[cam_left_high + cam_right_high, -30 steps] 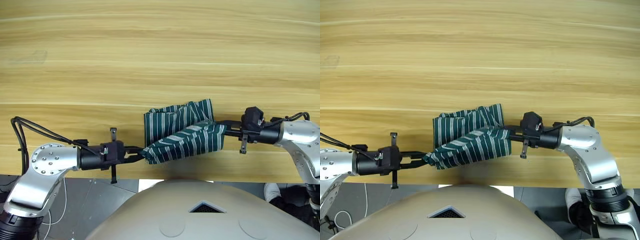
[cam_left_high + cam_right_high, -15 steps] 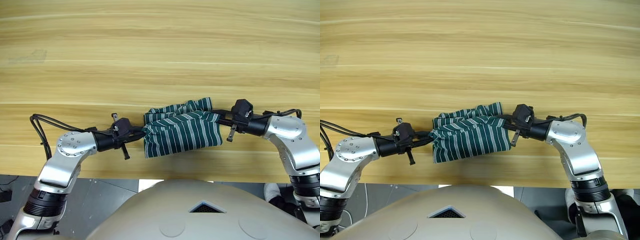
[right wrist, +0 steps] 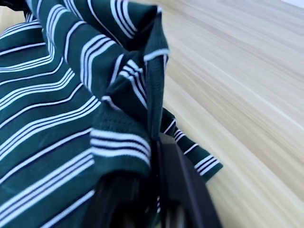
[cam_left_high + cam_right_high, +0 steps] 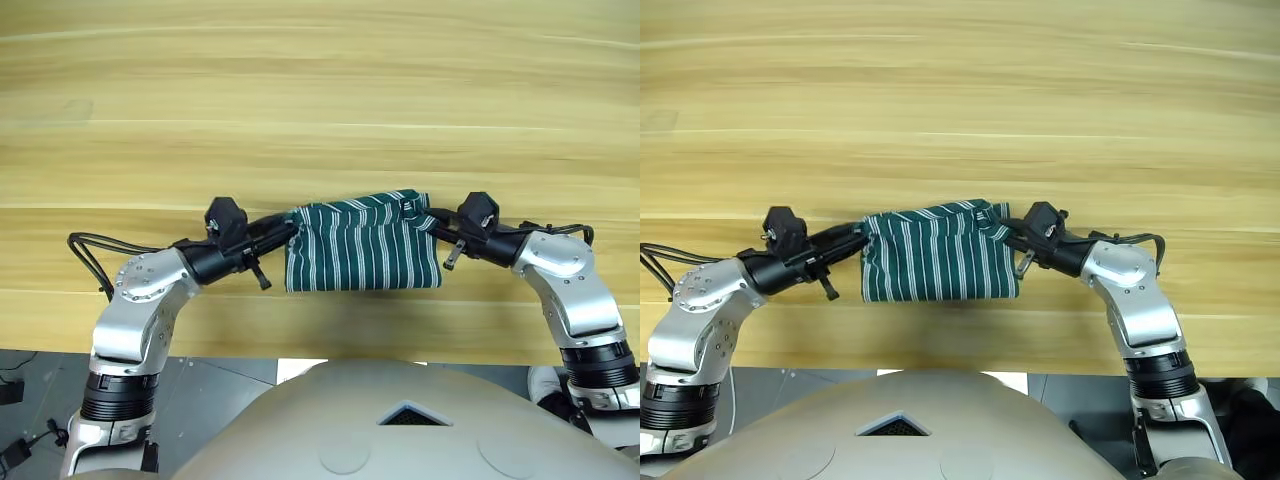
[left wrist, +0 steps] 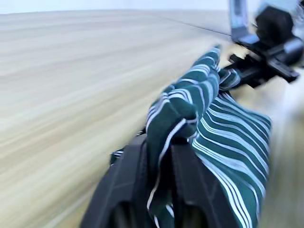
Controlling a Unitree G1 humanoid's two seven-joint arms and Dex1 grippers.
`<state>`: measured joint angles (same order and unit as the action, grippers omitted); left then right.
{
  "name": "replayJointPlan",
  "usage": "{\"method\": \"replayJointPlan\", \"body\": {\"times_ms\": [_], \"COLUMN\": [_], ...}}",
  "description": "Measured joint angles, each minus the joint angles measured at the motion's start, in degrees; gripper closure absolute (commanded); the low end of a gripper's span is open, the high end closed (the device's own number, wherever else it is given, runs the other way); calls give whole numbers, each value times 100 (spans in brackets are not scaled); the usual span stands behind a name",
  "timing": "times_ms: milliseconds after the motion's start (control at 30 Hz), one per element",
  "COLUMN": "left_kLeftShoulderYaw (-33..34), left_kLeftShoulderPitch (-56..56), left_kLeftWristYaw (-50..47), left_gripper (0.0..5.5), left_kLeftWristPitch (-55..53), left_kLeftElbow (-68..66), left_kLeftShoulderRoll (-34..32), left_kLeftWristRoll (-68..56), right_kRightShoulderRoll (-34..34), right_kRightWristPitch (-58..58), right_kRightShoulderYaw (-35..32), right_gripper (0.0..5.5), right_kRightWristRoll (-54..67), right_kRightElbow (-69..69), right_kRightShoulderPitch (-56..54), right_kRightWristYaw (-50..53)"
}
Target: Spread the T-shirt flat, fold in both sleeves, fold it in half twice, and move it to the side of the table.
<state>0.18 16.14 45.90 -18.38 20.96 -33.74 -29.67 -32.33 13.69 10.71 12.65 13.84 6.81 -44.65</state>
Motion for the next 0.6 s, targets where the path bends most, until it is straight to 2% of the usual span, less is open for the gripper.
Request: {"method": "replayJointPlan", "body": {"times_ms": [33,400,533,600], "left_kLeftShoulderYaw": [28,-96,-52,33], "left_kLeftShoulderPitch": [-37,-68,-34,-19], "left_kLeftWristYaw": [-64,-415,-588,-813], "left_gripper": [437,269,207,175], "left_kLeftWristPitch": [-61,-107,238,635], "left_kLeftElbow": [2,16,-61,-155], "left_kLeftShoulderRoll": [2,42,331,552], "left_kLeftWristRoll": [1,489,586,734], "right_kRightShoulderRoll": [11,136,337,492], "right_kRightWristPitch": [2,51,-178,-549], "right_kRightShoulderYaw": [-1,-163,-263,-352], "right_gripper": [451,263,195,190], "right_kRightWristRoll": [-1,1,-132,-405], "right_kRightElbow": [-1,-3,-119,-257], "right_kRightShoulderPitch": [-2,-35,-161,-274], "right_kRightWristYaw": [23,218,612,978]}}
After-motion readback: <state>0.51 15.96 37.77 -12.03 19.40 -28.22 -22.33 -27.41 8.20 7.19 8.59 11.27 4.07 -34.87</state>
